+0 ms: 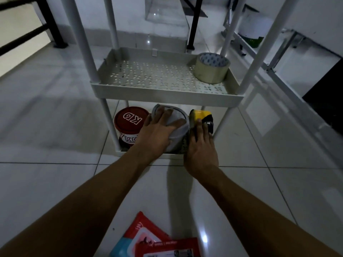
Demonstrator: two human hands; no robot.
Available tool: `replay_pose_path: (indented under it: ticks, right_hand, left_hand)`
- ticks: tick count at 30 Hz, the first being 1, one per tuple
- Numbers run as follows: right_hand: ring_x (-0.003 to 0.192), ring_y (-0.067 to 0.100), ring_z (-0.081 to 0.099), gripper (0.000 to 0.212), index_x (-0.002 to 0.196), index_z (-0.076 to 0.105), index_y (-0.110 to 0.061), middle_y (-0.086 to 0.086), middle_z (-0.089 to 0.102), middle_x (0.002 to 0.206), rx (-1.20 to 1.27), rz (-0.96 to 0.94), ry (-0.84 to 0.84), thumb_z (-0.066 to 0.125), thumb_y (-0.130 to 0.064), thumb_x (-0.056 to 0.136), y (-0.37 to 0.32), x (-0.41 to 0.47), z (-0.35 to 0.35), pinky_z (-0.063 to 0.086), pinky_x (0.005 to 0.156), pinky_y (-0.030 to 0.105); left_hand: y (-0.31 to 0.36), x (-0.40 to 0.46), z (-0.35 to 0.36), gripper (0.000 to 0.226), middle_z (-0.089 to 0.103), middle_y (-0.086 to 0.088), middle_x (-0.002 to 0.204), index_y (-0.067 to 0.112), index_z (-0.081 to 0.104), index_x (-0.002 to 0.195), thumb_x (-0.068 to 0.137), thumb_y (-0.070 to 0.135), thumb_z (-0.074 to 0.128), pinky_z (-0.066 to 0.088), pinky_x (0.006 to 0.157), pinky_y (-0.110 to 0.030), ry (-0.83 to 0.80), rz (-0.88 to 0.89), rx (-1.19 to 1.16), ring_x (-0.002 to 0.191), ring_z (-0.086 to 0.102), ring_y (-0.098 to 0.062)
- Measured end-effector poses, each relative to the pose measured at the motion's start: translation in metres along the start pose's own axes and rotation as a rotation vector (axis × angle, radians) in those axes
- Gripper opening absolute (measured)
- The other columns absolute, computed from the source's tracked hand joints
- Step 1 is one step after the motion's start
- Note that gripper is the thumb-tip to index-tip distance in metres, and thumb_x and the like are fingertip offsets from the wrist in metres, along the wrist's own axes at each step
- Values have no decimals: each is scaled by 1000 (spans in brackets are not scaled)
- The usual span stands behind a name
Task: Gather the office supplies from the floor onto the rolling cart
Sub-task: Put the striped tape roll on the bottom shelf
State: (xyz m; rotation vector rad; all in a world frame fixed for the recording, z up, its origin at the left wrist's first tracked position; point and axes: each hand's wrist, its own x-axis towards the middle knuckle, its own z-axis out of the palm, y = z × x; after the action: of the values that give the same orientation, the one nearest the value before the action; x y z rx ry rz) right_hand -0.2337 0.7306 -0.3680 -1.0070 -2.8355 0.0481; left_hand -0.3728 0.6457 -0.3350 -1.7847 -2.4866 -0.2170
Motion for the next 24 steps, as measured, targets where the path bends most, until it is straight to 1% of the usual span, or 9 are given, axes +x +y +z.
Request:
replay_pose_path:
  ticks: [4, 7, 11, 15, 16, 18, 19, 21, 24]
  right_hand:
    - [145, 29, -22, 94, 152, -15, -12, 13, -23, 158, 64, 10, -27, 54, -23, 89, 3, -3, -1, -5, 120, 43]
    - [148, 28, -13, 96, 152, -11, -11, 13, -12, 160, 123, 0, -6, 57, -17, 85, 1, -7, -3, 2, 121, 45]
    - [149, 29, 4, 96, 153, 2, -10, 14, 8, 161, 174, -11, 33, 65, -16, 82, 3, -11, -12, 13, 121, 45]
    - [144, 31, 23, 95, 151, 16, -11, 14, 25, 156, 165, -28, 82, 74, -28, 78, 4, -22, -20, 26, 117, 46]
    - [143, 31, 26, 94, 151, 19, -12, 14, 28, 155, 168, -35, 90, 75, -31, 78, 5, -26, -21, 28, 115, 47]
    - [142, 30, 28, 92, 150, 22, -15, 12, 28, 155, 172, -54, 97, 75, -34, 78, 1, -37, -23, 31, 114, 47]
    - [142, 29, 28, 91, 150, 21, -15, 11, 28, 155, 175, -63, 89, 74, -35, 79, -2, -44, -25, 30, 114, 45]
    - [142, 26, 27, 89, 151, 20, -18, 8, 26, 157, 208, -93, 53, 71, -37, 81, -9, -57, -26, 28, 113, 43]
    - [140, 24, 30, 87, 150, 22, -19, 5, 28, 156, 245, -163, -33, 69, -43, 81, -19, -83, -22, 32, 113, 42]
  left_hand:
    - [6, -10, -4, 89, 3, -15, 157, 42, 5, 149, 81, 45, 63, 13, 114, -54, 33, -56, 41, 145, -2, -35]
    - [5, -16, -5, 96, 1, -10, 158, 32, -4, 151, 82, 43, 62, 6, 117, -50, 36, -61, 41, 147, -4, -31]
    - [-1, -29, -4, 95, -2, -9, 160, 22, 0, 152, 82, 40, 62, 6, 118, -45, 81, -110, -48, 147, 0, -28]
    - [-3, -60, -10, 88, 23, -13, 155, 13, 17, 151, 82, 41, 63, 20, 117, -45, 116, -91, -149, 143, 19, -31]
    - [-3, -70, -10, 86, 22, -12, 156, 14, 16, 151, 84, 42, 61, 18, 118, -44, 102, -86, -175, 144, 18, -29]
    - [-6, -92, -12, 83, 10, -7, 160, 20, 8, 153, 90, 43, 56, 6, 118, -37, 49, -87, -205, 147, 7, -24]
    - [-8, -102, -14, 81, 6, -5, 160, 21, 5, 153, 92, 44, 54, 4, 117, -35, 24, -84, -209, 147, 4, -22]
    - [-13, -121, -19, 77, 8, -5, 160, 22, 8, 152, 93, 44, 52, 8, 118, -36, -4, -63, -207, 147, 8, -22]
    - [-20, -149, -30, 74, 17, -7, 158, 20, 17, 152, 92, 43, 54, 19, 115, -34, -46, -37, -210, 144, 21, -23]
